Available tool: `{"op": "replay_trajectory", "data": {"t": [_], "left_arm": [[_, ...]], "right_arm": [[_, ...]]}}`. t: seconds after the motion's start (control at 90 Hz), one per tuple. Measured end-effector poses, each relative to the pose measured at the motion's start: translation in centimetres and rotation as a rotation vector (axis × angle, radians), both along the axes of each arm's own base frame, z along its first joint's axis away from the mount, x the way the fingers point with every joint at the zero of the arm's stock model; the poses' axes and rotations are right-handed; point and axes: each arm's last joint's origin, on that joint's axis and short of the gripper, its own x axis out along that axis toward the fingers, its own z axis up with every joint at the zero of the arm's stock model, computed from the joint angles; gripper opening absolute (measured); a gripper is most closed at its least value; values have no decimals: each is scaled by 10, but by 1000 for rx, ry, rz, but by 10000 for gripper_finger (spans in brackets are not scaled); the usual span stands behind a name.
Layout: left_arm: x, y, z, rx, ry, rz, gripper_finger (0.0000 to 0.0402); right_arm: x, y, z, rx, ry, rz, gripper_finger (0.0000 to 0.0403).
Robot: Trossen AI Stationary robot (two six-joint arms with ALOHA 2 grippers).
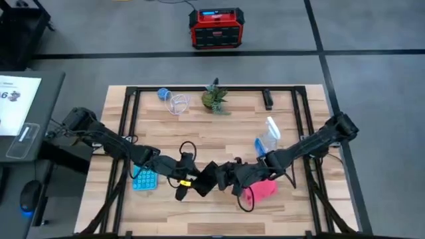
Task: Apply microfiber cloth
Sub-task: Wipe the back of the cellphone with a microfiber cloth
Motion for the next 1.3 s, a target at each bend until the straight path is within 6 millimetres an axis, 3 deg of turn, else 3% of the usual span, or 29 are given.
{"op": "replay_trajectory", "data": {"t": [0.189,0.344,0.467,0.633,0.756,0.922,1.122,1.3], "left_arm": [[-5,15,8,80,7,1,226],[-13,26,22,234,-36,105,234],[-16,24,27,354,-72,164,233],[-11,11,27,425,-63,173,225],[-1,2,18,481,-31,174,224],[24,-7,0,556,36,239,224],[54,-13,-5,662,57,371,224],[75,-12,-7,699,94,377,222]], "right_arm": [[-11,13,-9,98,75,-35,17],[-16,16,-9,334,19,-272,17],[-21,7,-14,424,32,-452,17],[-19,-22,-9,607,123,-737,17],[-11,-45,2,872,171,-915,17],[-7,-71,15,1058,228,-1075,18],[-9,-81,10,1100,287,-1164,19],[-3,-77,-10,1044,363,-1218,20]]}}
